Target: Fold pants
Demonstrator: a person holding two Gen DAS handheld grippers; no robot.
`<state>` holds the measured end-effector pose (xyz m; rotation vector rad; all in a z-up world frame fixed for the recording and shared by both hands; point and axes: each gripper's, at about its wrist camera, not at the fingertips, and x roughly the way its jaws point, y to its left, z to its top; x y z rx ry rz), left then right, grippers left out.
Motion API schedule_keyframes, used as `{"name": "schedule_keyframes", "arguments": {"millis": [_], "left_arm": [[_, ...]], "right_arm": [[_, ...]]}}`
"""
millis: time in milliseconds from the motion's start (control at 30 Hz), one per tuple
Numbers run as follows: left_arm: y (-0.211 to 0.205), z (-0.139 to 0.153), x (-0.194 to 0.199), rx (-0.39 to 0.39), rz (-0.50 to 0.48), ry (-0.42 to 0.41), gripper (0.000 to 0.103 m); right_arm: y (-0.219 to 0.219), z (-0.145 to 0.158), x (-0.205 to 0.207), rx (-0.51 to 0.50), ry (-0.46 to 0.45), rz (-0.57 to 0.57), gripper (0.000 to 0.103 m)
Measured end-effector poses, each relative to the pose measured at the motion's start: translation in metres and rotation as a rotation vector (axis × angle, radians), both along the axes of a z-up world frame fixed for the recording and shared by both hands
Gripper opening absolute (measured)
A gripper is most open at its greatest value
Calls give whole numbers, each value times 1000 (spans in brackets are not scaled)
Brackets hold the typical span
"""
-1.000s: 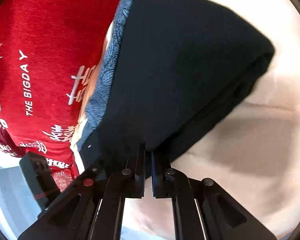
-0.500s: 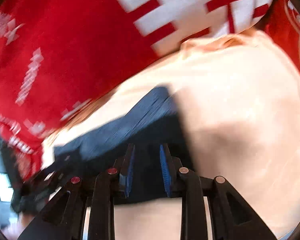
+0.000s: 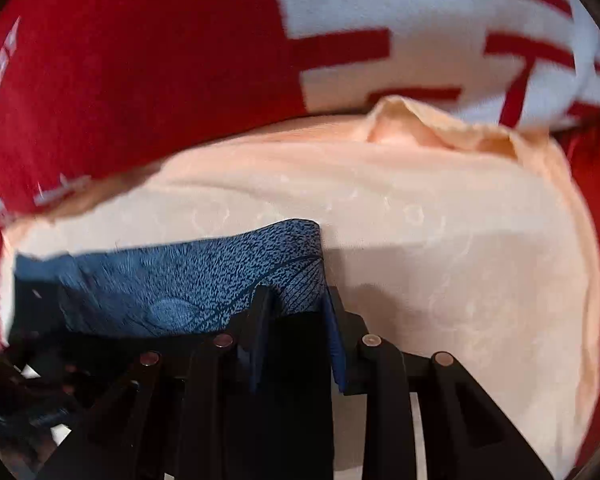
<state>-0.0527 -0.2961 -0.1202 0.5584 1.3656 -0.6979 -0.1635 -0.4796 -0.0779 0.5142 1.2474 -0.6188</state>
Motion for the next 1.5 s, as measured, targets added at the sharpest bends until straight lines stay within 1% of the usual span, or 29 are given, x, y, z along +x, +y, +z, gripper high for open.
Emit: {"name": "schedule_keyframes", "arguments": {"millis": [100,167,233,300,367,433,500,633,700,900,967,1033,1167,1267,1367,1500], "left_arm": [[4,6,-4,30,9,-19,88],[13,11,-6,49,13,-28,88],[22,14,-13,60,21,-29,88],[29,17,-17,72,30,-30,88],[35,21,-22,81,37,-34,88],[40,25,-26,88,41,-35,88],[44,29,-33,92,49,-40,88],[50,36,-42,110,70,-48,88],[50,39,-47,110,84,-51,88],[61,45,-65,131,118,-42,88],[67,43,-69,136,129,-33,88],[75,40,-75,142,134,-19,88],[92,28,-83,160,122,16,88],[109,23,-83,161,123,40,88],[128,22,-74,151,129,52,88],[155,22,-52,143,132,62,88]], "right_arm": [[8,8,-2,7,15,1,32],[13,15,-9,22,9,-6,35],[17,20,-19,48,6,-16,42],[23,24,-33,77,5,-32,54],[28,28,-49,90,10,-46,61],[33,32,-64,112,12,-57,63],[39,35,-76,129,18,-71,71],[47,37,-89,156,22,-75,72],[42,31,-88,148,28,-67,73],[30,25,-98,194,27,-37,75],[28,24,-101,205,33,-17,75],[33,21,-104,223,43,3,75],[45,18,-107,227,69,32,75],[56,18,-105,223,81,36,75],[69,19,-97,218,90,44,75],[97,23,-69,194,96,82,75]]}}
